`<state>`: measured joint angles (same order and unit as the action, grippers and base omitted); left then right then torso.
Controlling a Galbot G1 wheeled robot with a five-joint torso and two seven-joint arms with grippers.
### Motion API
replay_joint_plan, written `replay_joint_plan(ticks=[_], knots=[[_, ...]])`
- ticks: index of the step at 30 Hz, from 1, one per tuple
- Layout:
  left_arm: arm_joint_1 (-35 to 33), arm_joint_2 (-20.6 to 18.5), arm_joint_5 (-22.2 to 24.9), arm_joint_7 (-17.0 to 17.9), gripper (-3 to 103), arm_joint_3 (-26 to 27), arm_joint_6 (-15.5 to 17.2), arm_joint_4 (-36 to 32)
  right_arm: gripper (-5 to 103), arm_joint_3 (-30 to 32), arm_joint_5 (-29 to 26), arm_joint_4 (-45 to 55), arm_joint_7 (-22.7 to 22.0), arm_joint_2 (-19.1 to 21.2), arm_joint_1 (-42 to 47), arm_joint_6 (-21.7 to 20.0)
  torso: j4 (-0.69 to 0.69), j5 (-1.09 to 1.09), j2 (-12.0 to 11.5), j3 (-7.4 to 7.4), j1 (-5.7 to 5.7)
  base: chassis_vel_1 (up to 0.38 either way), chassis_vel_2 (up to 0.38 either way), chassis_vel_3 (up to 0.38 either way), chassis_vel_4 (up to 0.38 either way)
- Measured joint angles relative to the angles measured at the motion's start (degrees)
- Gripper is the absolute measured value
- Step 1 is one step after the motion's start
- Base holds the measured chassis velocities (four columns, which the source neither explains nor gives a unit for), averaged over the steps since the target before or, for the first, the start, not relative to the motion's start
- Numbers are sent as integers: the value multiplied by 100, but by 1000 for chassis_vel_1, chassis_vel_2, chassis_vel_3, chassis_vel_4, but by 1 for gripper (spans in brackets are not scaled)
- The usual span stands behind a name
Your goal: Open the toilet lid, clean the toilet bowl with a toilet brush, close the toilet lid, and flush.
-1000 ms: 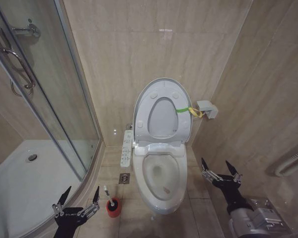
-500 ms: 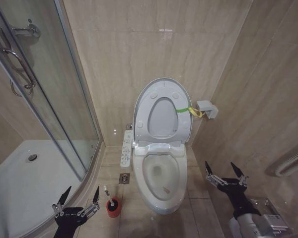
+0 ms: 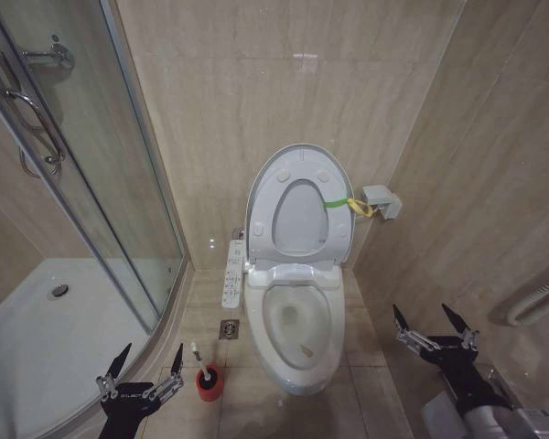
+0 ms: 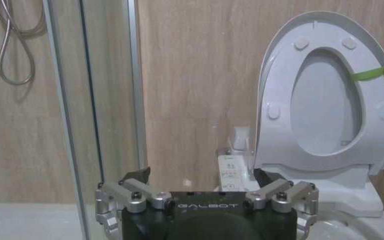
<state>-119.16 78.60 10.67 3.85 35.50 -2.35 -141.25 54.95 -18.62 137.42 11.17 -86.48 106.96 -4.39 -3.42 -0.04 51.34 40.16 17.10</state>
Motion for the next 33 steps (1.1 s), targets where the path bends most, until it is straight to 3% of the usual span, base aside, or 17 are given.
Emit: replay_joint_plan(ticks=[8, 15, 23, 33], knots=[[0, 0, 0, 0, 100, 0, 0, 0, 100, -12, -351, -116, 723, -1, 30, -467, 0, 0, 0, 0, 0, 0, 0, 0, 0], [0, 0, 0, 0, 100, 0, 0, 0, 100, -53, -229, -277, 722, -59, -32, -454, 0, 0, 0, 0, 0, 0, 0, 0, 0], [0, 0, 0, 0, 100, 0, 0, 0, 100, -448, -37, -527, 346, -244, -31, 14, 0, 0, 0, 0, 0, 0, 0, 0, 0], [0, 0, 0, 0, 100, 0, 0, 0, 100, -733, 229, -974, 341, -525, -175, 435, 0, 0, 0, 0, 0, 0, 0, 0, 0]])
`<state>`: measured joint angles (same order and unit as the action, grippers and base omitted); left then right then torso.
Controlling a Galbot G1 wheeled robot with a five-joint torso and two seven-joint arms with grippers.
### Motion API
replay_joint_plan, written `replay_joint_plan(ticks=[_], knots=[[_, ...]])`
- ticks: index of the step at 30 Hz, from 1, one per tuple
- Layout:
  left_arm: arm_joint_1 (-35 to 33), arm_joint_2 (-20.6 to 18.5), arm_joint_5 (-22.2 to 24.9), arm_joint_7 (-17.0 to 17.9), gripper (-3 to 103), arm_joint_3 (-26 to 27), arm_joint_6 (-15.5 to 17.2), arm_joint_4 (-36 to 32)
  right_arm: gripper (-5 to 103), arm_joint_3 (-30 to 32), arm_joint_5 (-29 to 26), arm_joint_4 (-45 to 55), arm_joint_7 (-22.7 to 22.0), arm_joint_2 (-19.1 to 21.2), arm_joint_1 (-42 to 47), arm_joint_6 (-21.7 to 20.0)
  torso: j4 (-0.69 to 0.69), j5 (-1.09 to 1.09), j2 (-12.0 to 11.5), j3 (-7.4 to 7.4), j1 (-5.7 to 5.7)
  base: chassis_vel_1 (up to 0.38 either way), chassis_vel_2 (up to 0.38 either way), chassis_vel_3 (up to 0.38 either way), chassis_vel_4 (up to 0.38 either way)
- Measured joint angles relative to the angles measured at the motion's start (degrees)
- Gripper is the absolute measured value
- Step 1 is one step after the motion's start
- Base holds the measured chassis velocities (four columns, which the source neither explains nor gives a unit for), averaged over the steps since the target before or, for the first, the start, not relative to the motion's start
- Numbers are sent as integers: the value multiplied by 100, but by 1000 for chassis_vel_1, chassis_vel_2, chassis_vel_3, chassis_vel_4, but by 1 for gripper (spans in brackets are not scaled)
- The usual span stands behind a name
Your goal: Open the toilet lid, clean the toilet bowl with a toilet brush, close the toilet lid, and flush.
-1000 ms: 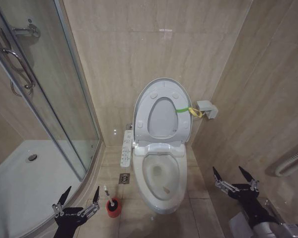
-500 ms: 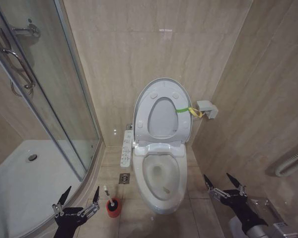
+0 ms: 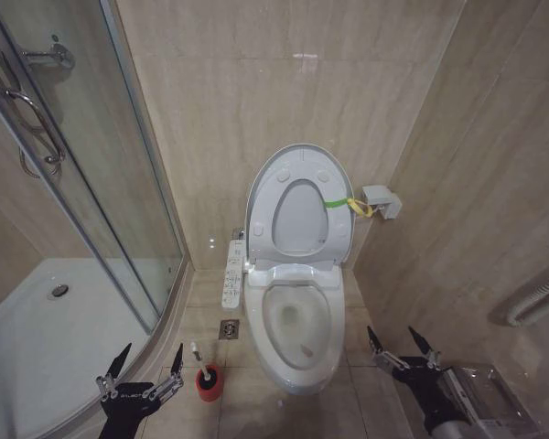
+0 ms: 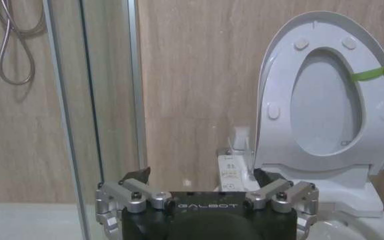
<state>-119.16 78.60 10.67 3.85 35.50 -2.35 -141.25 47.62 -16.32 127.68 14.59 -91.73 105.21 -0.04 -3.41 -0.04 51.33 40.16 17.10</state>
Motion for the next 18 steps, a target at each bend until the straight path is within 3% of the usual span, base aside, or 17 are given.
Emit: replay_joint_plan(ticks=[3, 7, 18], knots=[[0, 0, 0, 0, 100, 0, 0, 0, 100, -38, 198, -244, 82, -52, -63, 352, 0, 0, 0, 0, 0, 0, 0, 0, 0], [0, 0, 0, 0, 100, 0, 0, 0, 100, -28, 313, -407, 49, -54, -130, 502, 0, 0, 0, 0, 0, 0, 0, 0, 0], [0, 0, 0, 0, 100, 0, 0, 0, 100, 33, 288, -320, -390, -48, -230, 551, 0, 0, 0, 0, 0, 0, 0, 0, 0]])
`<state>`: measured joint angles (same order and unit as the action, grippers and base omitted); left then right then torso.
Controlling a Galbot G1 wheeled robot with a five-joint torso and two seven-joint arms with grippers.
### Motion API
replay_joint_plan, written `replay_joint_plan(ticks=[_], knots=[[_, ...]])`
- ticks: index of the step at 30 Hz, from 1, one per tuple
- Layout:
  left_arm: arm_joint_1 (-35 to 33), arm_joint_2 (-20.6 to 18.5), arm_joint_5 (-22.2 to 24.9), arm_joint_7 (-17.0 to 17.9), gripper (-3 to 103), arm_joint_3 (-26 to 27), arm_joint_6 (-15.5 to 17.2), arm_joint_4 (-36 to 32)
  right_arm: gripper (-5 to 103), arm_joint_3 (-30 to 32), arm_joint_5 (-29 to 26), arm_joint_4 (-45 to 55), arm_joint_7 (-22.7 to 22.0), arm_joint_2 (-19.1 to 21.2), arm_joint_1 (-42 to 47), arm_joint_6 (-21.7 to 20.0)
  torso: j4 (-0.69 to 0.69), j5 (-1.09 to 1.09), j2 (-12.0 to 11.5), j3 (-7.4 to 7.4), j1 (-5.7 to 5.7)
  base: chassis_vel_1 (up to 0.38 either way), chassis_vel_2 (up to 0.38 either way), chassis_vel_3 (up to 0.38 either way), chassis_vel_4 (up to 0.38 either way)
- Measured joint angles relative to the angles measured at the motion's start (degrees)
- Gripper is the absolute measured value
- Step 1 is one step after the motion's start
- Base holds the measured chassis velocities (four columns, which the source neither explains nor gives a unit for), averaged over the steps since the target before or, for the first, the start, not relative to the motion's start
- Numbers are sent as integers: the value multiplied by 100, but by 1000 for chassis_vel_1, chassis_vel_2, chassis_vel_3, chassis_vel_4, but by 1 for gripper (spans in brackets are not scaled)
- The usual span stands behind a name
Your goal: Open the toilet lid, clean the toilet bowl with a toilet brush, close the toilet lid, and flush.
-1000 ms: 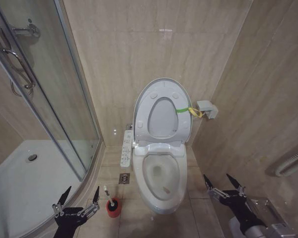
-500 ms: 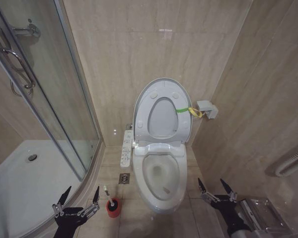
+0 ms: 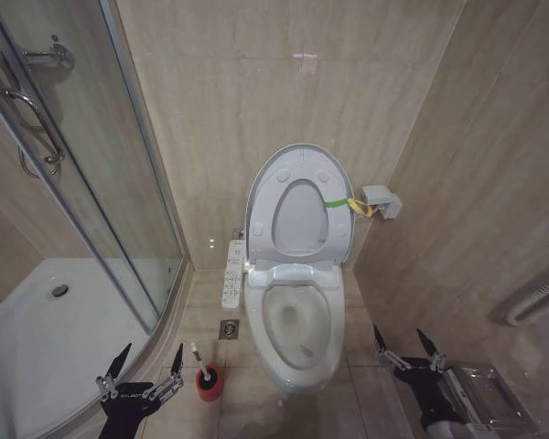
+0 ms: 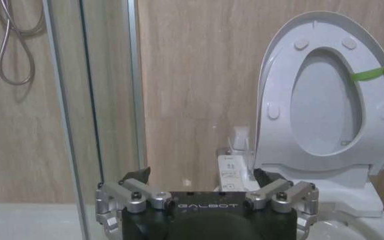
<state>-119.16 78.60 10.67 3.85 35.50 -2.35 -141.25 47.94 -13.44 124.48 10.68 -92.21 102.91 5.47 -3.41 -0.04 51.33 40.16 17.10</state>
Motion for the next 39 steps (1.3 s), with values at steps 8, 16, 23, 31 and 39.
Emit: replay_joint_plan(ticks=[8, 16, 23, 31, 39], knots=[[0, 0, 0, 0, 100, 0, 0, 0, 100, -92, -216, 246, 84, 32, 233, -58, -1, 0, 0, 0, 0, 0, 0, 0, 0], [0, 0, 0, 0, 100, 0, 0, 0, 100, -269, -213, 224, 97, 107, 231, -40, 0, 0, 0, 0, 0, 0, 0, 0, 0], [0, 0, 0, 0, 100, 0, 0, 0, 100, -639, -51, 101, 70, 137, 46, -38, 0, 0, 0, 0, 0, 0, 0, 0, 0], [0, 0, 0, 0, 100, 0, 0, 0, 100, -717, -33, 26, 41, 296, -46, -41, 0, 0, 0, 0, 0, 0, 0, 0, 0], [0, 0, 0, 0, 100, 0, 0, 0, 100, -703, 62, -21, -370, 326, -105, 61, 0, 0, 0, 0, 0, 0, 0, 0, 0]])
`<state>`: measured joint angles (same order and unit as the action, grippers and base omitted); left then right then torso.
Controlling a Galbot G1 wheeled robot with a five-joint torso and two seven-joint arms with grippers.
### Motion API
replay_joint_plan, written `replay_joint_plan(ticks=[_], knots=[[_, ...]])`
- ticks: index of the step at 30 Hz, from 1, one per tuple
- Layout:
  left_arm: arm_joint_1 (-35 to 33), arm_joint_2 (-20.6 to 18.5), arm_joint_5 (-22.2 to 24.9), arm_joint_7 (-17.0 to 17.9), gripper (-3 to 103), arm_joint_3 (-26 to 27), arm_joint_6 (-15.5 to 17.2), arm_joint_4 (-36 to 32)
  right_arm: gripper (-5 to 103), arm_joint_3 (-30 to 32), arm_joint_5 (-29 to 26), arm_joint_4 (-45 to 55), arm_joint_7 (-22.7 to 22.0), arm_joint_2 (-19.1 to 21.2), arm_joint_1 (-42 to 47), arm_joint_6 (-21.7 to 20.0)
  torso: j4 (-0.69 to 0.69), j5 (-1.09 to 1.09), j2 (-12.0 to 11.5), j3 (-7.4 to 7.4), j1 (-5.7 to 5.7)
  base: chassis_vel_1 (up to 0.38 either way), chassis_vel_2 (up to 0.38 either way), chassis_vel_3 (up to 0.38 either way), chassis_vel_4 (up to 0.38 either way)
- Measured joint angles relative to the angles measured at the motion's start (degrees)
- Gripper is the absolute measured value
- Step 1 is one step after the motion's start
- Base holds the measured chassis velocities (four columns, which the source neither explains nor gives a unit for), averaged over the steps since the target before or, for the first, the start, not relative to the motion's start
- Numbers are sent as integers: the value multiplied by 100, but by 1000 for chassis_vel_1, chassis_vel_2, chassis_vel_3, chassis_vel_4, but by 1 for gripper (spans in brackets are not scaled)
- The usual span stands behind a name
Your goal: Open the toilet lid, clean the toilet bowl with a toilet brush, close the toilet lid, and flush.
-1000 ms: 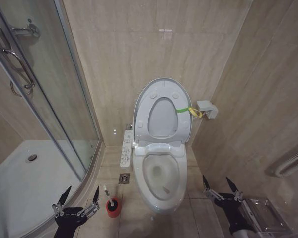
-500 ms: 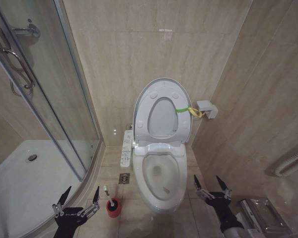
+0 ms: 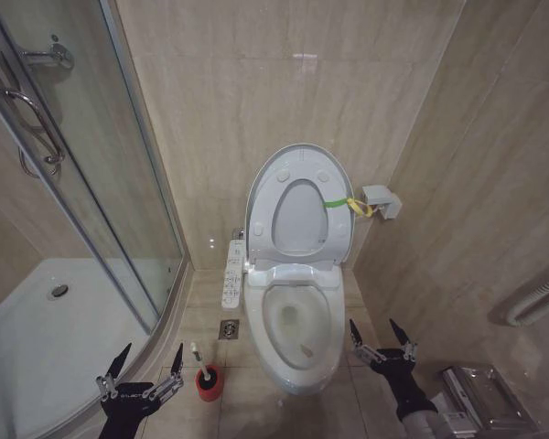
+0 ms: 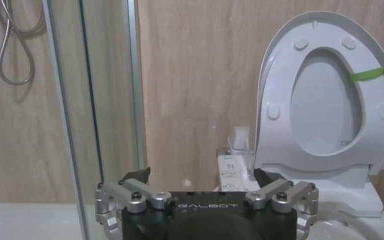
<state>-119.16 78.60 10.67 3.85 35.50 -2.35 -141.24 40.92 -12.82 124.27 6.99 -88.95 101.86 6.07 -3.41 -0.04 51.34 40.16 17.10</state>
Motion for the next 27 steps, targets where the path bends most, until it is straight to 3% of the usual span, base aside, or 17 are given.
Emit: replay_joint_plan(ticks=[4, 13, 27], knots=[[0, 0, 0, 0, 100, 0, 0, 0, 100, -28, 50, -15, -314, 5, -21, 74, 0, 0, 0, 0, 0, 0, 0, 0, 0], [0, 0, 0, 0, 100, 0, 0, 0, 100, 153, -347, 322, -340, 144, 179, -5, 0, 0, 0, 0, 0, 0, 0, 0, 0], [0, 0, 0, 0, 100, 0, 0, 0, 100, 275, -353, 679, -381, 127, 504, -16, 0, 0, 0, 0, 0, 0, 0, 0, 0]])
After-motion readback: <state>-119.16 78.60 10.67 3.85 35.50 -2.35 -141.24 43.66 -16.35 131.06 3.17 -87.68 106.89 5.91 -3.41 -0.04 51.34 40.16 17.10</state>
